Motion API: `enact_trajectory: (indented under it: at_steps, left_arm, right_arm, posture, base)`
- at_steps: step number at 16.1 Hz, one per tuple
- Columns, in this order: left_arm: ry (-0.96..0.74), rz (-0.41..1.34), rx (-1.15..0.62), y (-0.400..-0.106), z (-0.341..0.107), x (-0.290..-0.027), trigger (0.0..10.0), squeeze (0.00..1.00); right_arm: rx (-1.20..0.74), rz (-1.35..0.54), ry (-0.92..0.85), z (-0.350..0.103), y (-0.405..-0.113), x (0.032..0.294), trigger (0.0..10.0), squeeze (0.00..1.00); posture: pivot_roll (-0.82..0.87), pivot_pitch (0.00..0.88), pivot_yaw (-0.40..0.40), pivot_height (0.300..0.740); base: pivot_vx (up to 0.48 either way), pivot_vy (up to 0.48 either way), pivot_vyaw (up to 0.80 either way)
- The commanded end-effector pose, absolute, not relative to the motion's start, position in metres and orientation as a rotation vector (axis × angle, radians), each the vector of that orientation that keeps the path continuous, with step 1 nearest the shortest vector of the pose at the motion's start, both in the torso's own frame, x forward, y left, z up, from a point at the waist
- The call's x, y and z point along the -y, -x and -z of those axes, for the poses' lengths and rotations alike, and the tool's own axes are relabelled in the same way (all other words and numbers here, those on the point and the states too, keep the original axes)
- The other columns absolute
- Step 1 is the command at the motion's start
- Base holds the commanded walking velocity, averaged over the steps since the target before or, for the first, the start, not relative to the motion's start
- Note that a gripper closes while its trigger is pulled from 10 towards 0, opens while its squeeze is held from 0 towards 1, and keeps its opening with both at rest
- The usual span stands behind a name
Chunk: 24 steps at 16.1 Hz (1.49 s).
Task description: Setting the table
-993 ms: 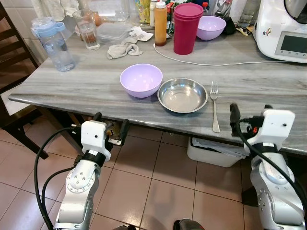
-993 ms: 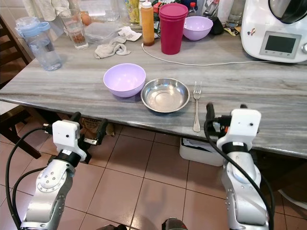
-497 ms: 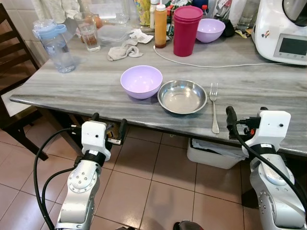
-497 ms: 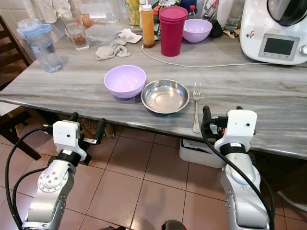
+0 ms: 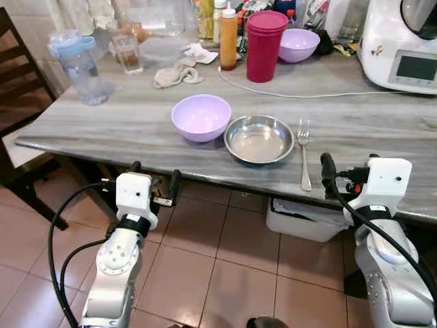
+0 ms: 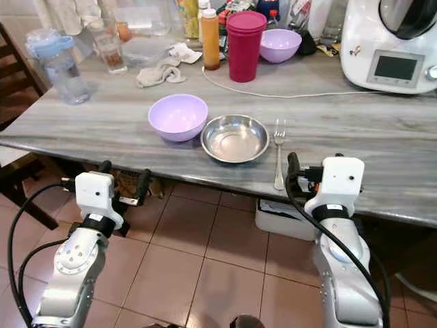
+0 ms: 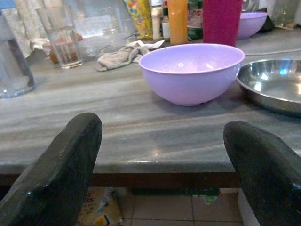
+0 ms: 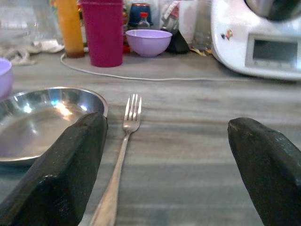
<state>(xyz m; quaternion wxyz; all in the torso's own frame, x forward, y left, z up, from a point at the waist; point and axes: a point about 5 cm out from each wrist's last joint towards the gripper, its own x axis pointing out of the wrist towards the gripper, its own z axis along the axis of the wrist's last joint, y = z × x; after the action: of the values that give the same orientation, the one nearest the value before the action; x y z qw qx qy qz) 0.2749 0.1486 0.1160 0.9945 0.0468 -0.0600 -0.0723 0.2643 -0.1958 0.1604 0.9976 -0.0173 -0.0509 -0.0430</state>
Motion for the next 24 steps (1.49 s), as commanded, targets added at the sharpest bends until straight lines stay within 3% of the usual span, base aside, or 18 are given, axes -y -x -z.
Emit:
enact_trajectory:
  at_steps: [1,5,9,13,16,17,19,24]
  left_arm:
    - [-0.129,0.122,0.059,-0.272,-0.102,-0.155,10.0,0.00]
    - [-0.124,0.127,0.063,-0.274,-0.104,-0.155,10.0,0.00]
    - [-0.124,0.121,0.069,-0.275,-0.105,-0.155,10.0,0.00]
    - [-0.136,0.096,0.050,-0.273,-0.103,-0.159,10.0,0.00]
    - [-0.137,0.094,0.050,-0.275,-0.104,-0.159,10.0,0.00]
    - [-0.139,0.094,0.049,-0.275,-0.104,-0.159,10.0,0.00]
    - [-0.141,0.093,0.048,-0.276,-0.104,-0.159,10.0,0.00]
    - [-0.143,0.091,0.048,-0.278,-0.105,-0.158,10.0,0.00]
  right_arm:
    - [0.046,0.052,0.000,-0.144,-0.261,0.188,10.0,0.00]
    - [0.047,0.063,-0.003,-0.145,-0.265,0.189,10.0,0.00]
    - [0.068,0.079,0.101,-0.146,-0.266,0.190,10.0,0.00]
    - [0.047,0.029,0.013,-0.142,-0.265,0.183,10.0,0.00]
    - [0.019,-0.021,0.042,-0.137,-0.265,0.175,10.0,0.00]
    - [0.000,-0.064,-0.039,-0.136,-0.263,0.174,10.0,0.00]
    - [0.014,-0.001,0.020,-0.138,-0.266,0.183,10.0,0.00]
    - [0.020,-0.004,-0.018,-0.139,-0.268,0.184,10.0,0.00]
  posture:
    - [-0.25,0.095,0.040,0.740]
    - [-0.25,0.092,0.044,0.740]
    - [-0.25,0.093,0.048,0.740]
    - [-0.24,0.095,0.050,0.740]
    - [-0.24,0.095,0.053,0.740]
    - [-0.24,0.095,0.053,0.740]
    - [-0.24,0.093,0.053,0.740]
    - [-0.24,0.087,0.054,0.740]
  base:
    - [0.000,0.000,0.00]
    - [0.000,0.000,0.00]
    - [0.000,0.000,0.00]
    - [0.000,0.000,0.00]
    - [-0.255,0.000,0.00]
    - [-0.266,0.000,0.00]
    - [-0.293,0.000,0.00]
    - [-0.345,0.000,-0.12]
